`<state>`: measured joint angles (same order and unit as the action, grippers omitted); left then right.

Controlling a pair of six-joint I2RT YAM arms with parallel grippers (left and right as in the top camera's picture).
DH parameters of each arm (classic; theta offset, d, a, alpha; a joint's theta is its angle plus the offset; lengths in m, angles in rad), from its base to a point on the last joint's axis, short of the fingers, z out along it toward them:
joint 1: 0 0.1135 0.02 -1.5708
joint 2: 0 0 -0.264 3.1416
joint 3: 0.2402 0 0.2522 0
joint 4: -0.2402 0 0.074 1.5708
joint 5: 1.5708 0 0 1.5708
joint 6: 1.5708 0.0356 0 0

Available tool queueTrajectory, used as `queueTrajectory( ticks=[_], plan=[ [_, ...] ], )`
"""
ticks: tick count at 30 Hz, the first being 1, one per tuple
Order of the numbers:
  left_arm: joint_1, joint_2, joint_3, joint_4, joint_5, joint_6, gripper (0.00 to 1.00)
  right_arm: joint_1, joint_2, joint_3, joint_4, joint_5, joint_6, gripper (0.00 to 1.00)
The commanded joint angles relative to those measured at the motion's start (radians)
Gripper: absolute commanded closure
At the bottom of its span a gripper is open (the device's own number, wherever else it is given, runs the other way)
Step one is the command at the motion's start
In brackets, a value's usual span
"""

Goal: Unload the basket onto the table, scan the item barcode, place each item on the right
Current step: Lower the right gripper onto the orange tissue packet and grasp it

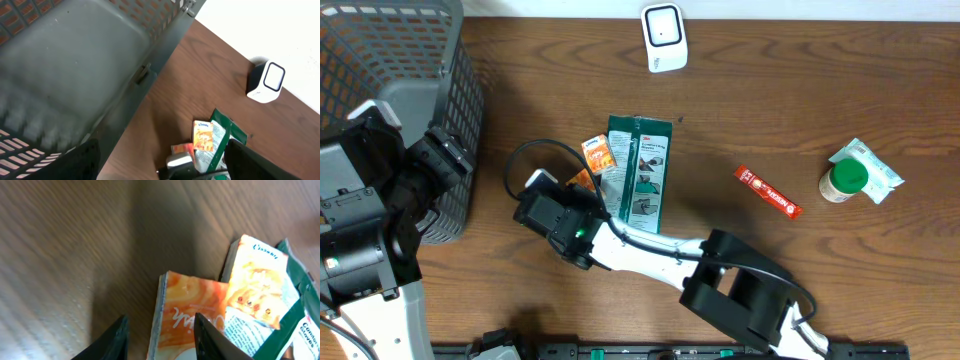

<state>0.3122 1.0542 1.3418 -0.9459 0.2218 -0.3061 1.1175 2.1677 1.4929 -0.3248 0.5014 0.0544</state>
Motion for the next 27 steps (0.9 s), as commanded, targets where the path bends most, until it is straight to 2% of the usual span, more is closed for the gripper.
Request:
queueTrajectory(
  ticks=[1, 12, 17, 18, 19, 21, 27],
  plan=[
    [0.003, 0.004, 0.022, -0.003, -0.009, 0.021, 0.2, -0.001, 0.045, 0.005, -0.012, 0.047, -0.008, 0.62],
    [0.003, 0.004, 0.022, -0.003, -0.009, 0.021, 0.2, 0.001, 0.056, 0.001, -0.092, 0.043, 0.056, 0.68],
    [0.003, 0.004, 0.022, -0.003, -0.009, 0.021, 0.2, 0.001, 0.061, -0.01, -0.091, 0.043, 0.064, 0.61],
    [0.003, 0.004, 0.022, -0.003, -0.009, 0.021, 0.2, 0.001, 0.061, -0.01, -0.092, 0.043, 0.064, 0.62],
    [0.003, 0.004, 0.022, -0.003, -0.009, 0.021, 0.2, 0.001, 0.061, -0.01, -0.09, 0.043, 0.064, 0.7],
    [0.003, 0.004, 0.022, -0.003, -0.009, 0.021, 0.2, 0.001, 0.06, -0.008, -0.076, 0.044, 0.064, 0.98],
    [0.003, 0.004, 0.022, -0.003, -0.009, 0.021, 0.2, 0.001, -0.025, 0.026, -0.076, 0.043, 0.064, 0.99]
  ],
)
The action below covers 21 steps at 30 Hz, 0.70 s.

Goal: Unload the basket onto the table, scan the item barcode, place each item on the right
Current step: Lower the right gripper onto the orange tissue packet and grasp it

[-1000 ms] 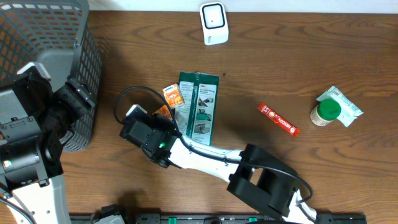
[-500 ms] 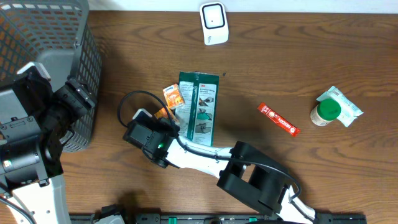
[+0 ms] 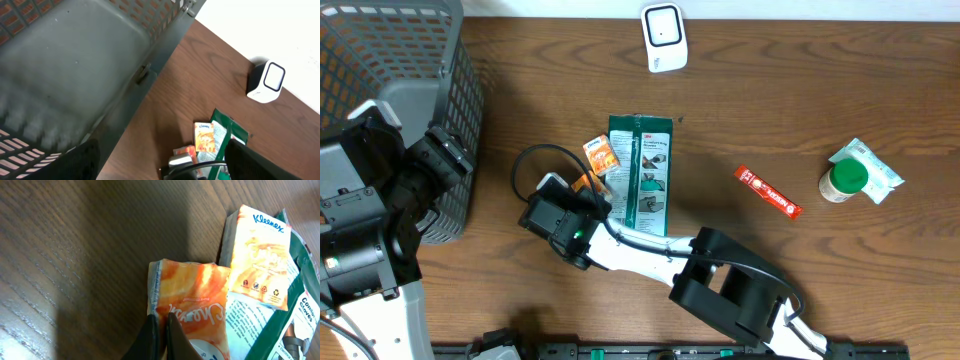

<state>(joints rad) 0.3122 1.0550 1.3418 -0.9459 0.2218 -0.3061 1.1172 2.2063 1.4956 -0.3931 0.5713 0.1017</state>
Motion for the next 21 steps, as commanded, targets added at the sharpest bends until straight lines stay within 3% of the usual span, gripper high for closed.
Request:
queueTrajectory(
  ticks=[1, 4, 12, 13, 16, 21],
  plan=[
    [0.003, 0.003, 0.022, -0.003, -0.009, 0.021, 0.2, 0.001, -0.092, 0.029, -0.008, -0.032, 0.017, 0.99],
    [0.003, 0.003, 0.022, -0.003, -0.009, 0.021, 0.2, -0.005, -0.195, 0.041, -0.008, -0.104, 0.012, 0.99],
    [0.003, 0.003, 0.022, -0.003, -0.009, 0.021, 0.2, -0.112, -0.481, 0.041, -0.122, -0.515, 0.015, 0.98],
    [0.003, 0.003, 0.022, -0.003, -0.009, 0.021, 0.2, -0.137, -0.519, 0.041, -0.164, -0.52, 0.017, 0.84],
    [0.003, 0.003, 0.022, -0.003, -0.009, 0.021, 0.2, -0.166, -0.546, 0.04, -0.207, -0.527, 0.017, 0.67],
    [0.003, 0.003, 0.022, -0.003, -0.009, 0.021, 0.2, -0.16, -0.484, 0.04, -0.219, -0.554, 0.017, 0.57]
  ],
)
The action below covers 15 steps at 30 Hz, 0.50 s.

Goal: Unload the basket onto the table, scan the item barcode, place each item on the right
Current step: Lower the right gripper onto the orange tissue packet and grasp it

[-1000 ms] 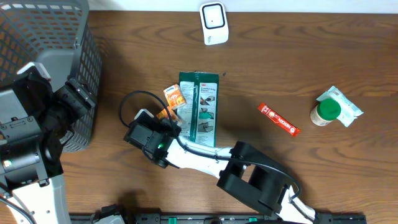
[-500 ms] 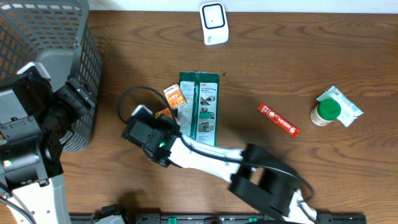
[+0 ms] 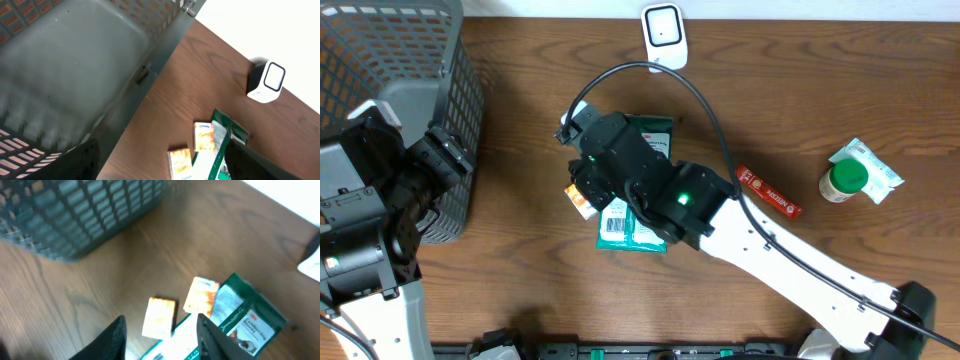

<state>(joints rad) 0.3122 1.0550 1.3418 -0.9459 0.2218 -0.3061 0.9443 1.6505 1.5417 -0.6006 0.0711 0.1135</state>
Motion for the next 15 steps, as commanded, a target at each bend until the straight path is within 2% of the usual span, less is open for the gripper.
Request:
queueTrajectory(
  ticks=[1, 4, 9, 15],
  plan=[
    [0.003, 0.003, 0.022, -0.003, -0.009, 0.021, 0.2, 0.021, 0.097, -0.006, -0.01, -0.05, 0.005, 0.55],
    [0.003, 0.003, 0.022, -0.003, -0.009, 0.021, 0.2, 0.057, 0.187, -0.006, 0.008, -0.005, 0.005, 0.55],
    [0.003, 0.003, 0.022, -0.003, -0.009, 0.021, 0.2, 0.113, 0.345, -0.006, 0.04, 0.227, 0.003, 0.53],
    [0.003, 0.003, 0.022, -0.003, -0.009, 0.021, 0.2, 0.156, 0.478, -0.006, 0.089, 0.348, -0.034, 0.51]
  ],
)
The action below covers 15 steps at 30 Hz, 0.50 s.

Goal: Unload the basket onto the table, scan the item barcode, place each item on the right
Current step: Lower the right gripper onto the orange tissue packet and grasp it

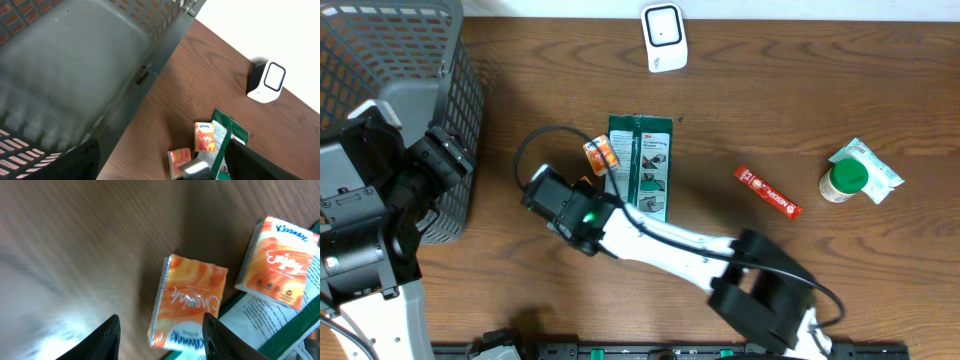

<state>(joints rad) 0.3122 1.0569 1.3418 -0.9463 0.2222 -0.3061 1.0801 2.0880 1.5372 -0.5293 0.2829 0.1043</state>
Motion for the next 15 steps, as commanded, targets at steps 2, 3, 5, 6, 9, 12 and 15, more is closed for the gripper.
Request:
queueTrajectory(
  ticks=[2, 3, 5, 6, 9, 12, 15],
  plan=[
    [0.003, 0.001, 0.022, -0.003, -0.009, 0.021, 0.2, 0.032, 0.063, -0.002, 0.021, 0.182, -0.03, 0.51],
    [0.003, 0.001, 0.022, -0.003, -0.009, 0.021, 0.2, 0.035, 0.071, -0.002, 0.021, 0.198, -0.04, 0.5],
    [0.003, 0.001, 0.022, -0.003, -0.009, 0.021, 0.2, 0.038, 0.08, -0.002, 0.021, 0.206, -0.061, 0.5],
    [0.003, 0.001, 0.022, -0.003, -0.009, 0.021, 0.2, 0.038, 0.086, -0.002, 0.021, 0.206, -0.061, 0.5],
    [0.003, 0.001, 0.022, -0.003, -0.009, 0.021, 0.2, 0.039, 0.116, -0.002, 0.029, 0.198, -0.062, 0.5],
    [0.003, 0.001, 0.022, -0.003, -0.009, 0.021, 0.2, 0.04, 0.169, -0.002, 0.047, 0.195, -0.068, 0.47],
    [0.003, 0.001, 0.022, -0.003, -0.01, 0.021, 0.2, 0.04, 0.215, -0.002, 0.042, 0.195, -0.095, 0.47]
  ],
)
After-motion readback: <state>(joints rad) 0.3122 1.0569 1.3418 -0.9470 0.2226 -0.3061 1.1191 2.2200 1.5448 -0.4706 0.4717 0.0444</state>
